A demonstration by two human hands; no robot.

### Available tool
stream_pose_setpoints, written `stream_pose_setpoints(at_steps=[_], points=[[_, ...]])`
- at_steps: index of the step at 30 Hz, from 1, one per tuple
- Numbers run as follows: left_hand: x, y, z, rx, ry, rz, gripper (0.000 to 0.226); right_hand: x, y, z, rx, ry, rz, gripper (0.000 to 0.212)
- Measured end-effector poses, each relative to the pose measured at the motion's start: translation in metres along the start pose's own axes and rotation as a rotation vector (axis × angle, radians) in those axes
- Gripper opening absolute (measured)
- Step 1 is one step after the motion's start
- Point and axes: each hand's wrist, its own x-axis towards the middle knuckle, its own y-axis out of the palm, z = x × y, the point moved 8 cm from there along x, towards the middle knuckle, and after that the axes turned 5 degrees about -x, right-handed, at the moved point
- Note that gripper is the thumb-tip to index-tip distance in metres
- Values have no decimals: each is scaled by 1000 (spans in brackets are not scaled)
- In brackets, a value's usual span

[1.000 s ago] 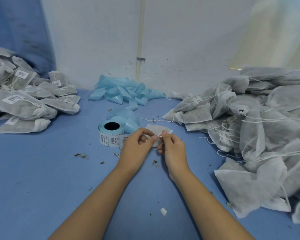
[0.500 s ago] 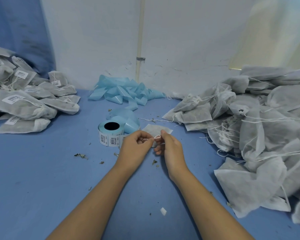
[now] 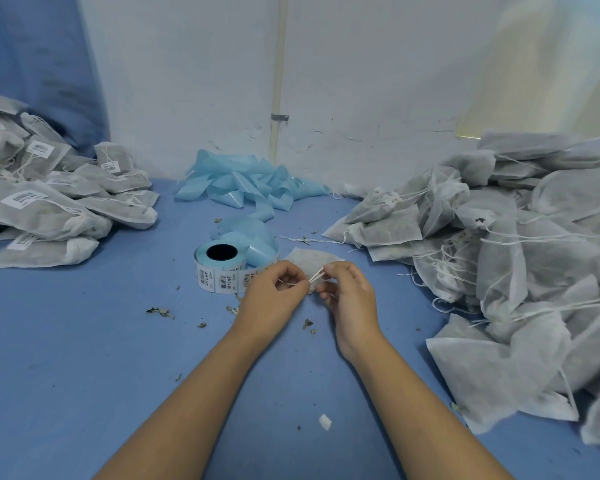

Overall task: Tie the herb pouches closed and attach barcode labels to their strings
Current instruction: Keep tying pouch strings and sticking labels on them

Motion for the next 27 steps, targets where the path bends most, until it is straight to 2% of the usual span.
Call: stream_pose_setpoints(at_steps=[10, 14, 15, 17, 19, 22, 27], points=[[0, -4, 1, 9, -23, -39, 16, 0, 1, -3, -24, 14, -3, 19], [0, -5, -3, 82, 22, -53, 8, 0, 1, -2, -41, 7, 3, 17], [-1, -5, -7, 188, 77, -48, 3, 0, 1, -2, -18, 14, 10, 18], [-4, -1, -15, 476, 228, -6, 16, 0, 1, -2, 66, 56, 27, 18], [-7, 4, -17, 626, 317, 49, 27, 0, 2, -4, 179, 125, 50, 17], [-9, 7, -16, 675, 354, 54, 31, -3, 9, -6, 356, 228, 133, 10], [-6, -8, -17, 487, 234, -89, 19, -11, 24, -7, 516, 337, 304, 9]])
